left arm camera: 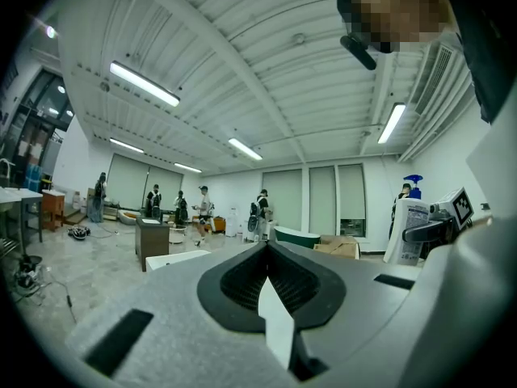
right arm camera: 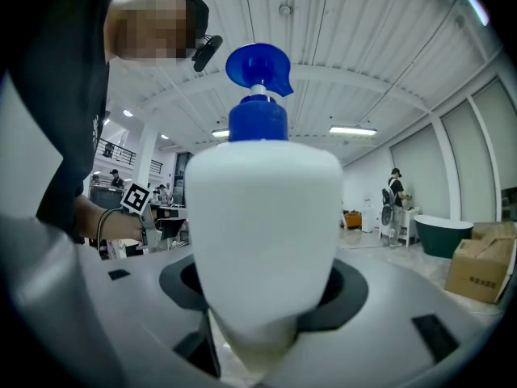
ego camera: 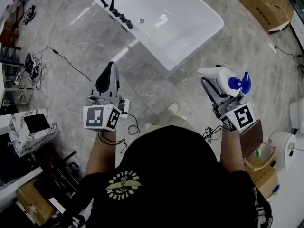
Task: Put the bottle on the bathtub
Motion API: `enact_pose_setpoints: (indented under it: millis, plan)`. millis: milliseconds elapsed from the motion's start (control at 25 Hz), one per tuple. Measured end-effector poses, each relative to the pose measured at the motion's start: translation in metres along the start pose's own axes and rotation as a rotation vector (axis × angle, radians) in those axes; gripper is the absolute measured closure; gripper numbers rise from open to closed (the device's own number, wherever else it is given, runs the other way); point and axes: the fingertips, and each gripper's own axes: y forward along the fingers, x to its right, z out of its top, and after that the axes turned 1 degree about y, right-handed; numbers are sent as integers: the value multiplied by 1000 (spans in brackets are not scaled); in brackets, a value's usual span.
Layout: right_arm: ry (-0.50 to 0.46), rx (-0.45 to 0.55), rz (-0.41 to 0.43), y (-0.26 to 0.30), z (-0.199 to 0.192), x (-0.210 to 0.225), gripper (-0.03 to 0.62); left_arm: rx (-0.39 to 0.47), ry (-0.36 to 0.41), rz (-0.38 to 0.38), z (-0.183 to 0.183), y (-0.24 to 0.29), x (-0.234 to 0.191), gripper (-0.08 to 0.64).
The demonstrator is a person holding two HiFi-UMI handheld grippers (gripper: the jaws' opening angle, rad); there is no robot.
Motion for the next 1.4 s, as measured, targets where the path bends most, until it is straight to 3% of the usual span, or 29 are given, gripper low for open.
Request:
enact_pose_setpoints:
  millis: [360, 800, 1400]
  plan:
    - [-20, 24, 52, 6, 11, 47, 329, 41, 0, 63, 22, 25, 15, 552]
    - [-6, 16, 102, 35, 4, 62, 329, 24, -28, 134, 16, 27, -3, 552]
    - [-10, -31, -6, 108, -22, 87, 328, -8, 15, -44, 11, 132, -39, 552]
